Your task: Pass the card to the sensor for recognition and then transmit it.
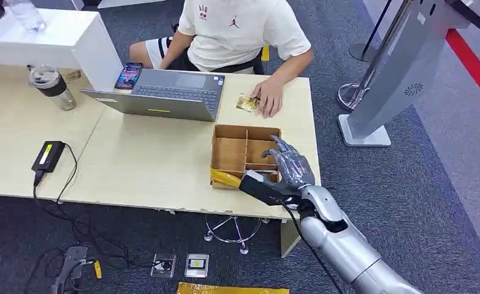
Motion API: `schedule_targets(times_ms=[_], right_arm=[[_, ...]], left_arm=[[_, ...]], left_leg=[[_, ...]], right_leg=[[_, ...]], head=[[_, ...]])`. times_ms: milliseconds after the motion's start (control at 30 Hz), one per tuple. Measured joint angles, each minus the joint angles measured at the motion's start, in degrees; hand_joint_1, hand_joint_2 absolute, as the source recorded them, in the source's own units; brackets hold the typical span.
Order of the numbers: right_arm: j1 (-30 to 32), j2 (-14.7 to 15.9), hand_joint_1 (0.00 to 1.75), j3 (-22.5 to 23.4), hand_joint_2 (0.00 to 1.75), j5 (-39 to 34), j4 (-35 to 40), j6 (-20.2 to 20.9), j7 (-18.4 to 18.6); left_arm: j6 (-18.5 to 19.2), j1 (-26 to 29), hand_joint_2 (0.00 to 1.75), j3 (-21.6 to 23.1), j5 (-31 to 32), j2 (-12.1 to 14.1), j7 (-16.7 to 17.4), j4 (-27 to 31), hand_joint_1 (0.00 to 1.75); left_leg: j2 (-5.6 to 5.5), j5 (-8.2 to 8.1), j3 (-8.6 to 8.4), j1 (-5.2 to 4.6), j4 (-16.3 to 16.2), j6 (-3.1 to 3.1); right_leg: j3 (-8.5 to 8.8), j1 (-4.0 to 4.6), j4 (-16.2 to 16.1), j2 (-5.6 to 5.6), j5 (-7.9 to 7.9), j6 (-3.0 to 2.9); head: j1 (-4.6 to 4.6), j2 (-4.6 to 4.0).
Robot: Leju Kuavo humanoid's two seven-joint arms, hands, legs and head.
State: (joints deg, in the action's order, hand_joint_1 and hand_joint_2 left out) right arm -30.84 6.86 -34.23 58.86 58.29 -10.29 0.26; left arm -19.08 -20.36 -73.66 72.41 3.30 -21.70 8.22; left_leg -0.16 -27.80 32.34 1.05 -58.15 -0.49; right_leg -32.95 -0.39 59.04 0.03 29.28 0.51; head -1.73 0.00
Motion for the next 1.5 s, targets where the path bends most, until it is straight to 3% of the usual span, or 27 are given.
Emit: schedule_targets(times_ms=[367, 733, 900, 1500], right_arm=[[-0.3, -3.1, 0.70, -0.6, 1.75, 0.7, -3.6, -1.8, 1.9], [-0.7, -4.5, 0.80, -1.2, 1.75, 1.0, -7.9, -3.0, 0.8], [-1.9, -4.5, 0.77, -1.2, 1.75, 0.8, -9.7, -2.9, -1.5], [-3.8, -3.5, 0.72, 0.5, 1.75, -0.5, -13.4, -3.7, -0.9]], left_arm=[[-0.2, -0.1, 1.75, 0.3, -0.5, -0.2, 0.1, 0.0, 0.00], [-0.2, 0.1, 1.75, 0.3, -1.5, -0.1, 0.1, 0.0, 0.00], [-0.2, 0.1, 1.75, 0.3, -1.6, 0.1, 0.1, 0.0, 0.00], [-0.3, 0.1, 1.75, 0.3, -1.6, 0.2, 0.2, 0.0, 0.00]], left_leg=[[0.00, 0.00, 0.00, 0.01, 0.0, 0.00], [-0.01, 0.00, 0.01, 0.00, 0.0, 0.00], [-0.01, 0.00, 0.00, 0.00, 0.0, 0.00], [0.00, 0.00, -0.01, 0.00, 0.0, 0.00]], right_leg=[[-0.02, 0.01, 0.0, 0.00, 0.00, 0.00], [0.00, 0.00, 0.0, -0.01, 0.00, 0.00], [-0.01, 0.01, 0.0, -0.01, 0.00, 0.00], [-0.02, 0.00, 0.0, 0.00, 0.00, 0.00]], head=[[0.00, 0.00], [-0.02, 0.00], [0.00, 0.00], [0.00, 0.00]])
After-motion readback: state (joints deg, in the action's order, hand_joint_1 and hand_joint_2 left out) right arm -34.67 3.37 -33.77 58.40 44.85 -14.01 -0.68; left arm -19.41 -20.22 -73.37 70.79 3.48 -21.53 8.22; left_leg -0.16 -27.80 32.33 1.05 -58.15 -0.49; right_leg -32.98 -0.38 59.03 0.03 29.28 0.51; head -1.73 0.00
